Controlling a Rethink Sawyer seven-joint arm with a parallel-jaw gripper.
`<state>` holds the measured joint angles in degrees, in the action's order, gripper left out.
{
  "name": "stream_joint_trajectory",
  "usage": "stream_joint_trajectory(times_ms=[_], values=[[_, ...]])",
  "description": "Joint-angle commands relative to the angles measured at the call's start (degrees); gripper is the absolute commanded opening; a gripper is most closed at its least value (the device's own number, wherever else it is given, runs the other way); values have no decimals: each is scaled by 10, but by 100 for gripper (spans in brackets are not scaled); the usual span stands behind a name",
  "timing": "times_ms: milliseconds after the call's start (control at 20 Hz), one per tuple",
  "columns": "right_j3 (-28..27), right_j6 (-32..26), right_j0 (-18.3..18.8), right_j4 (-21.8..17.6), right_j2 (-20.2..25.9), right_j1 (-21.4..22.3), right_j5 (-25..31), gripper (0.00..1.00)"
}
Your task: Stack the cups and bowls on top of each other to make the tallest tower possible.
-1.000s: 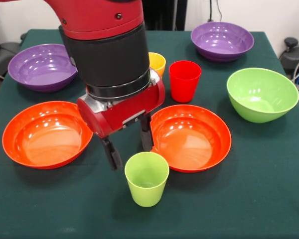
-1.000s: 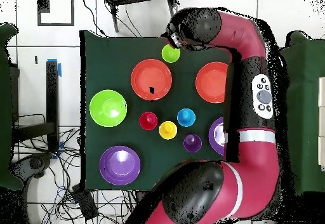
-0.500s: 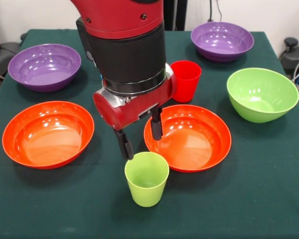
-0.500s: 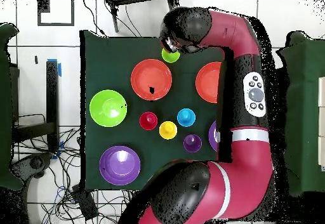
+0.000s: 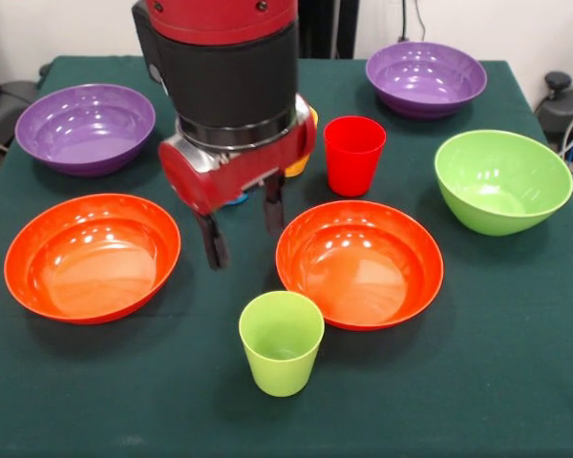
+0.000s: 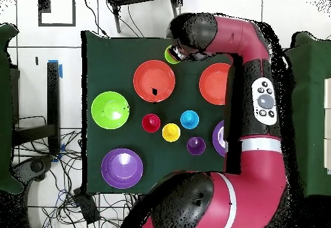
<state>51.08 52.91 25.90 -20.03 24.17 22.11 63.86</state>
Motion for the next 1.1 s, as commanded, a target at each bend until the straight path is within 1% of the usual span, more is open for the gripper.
stream_joint_trajectory(times_ms=[50, 250, 300, 550, 850, 1000, 1100], values=[[101, 49, 13, -24, -45, 29, -25, 100], [101, 53, 10, -22, -48, 27, -30, 100], [93, 54, 6, -22, -49, 23, -27, 100], [114, 68, 6, -14, -55, 22, -43, 100], [151, 102, 10, -1, -59, 3, -99, 100], [159, 109, 13, 10, -60, -8, -117, 100], [174, 114, 16, 18, -65, -8, -129, 100]])
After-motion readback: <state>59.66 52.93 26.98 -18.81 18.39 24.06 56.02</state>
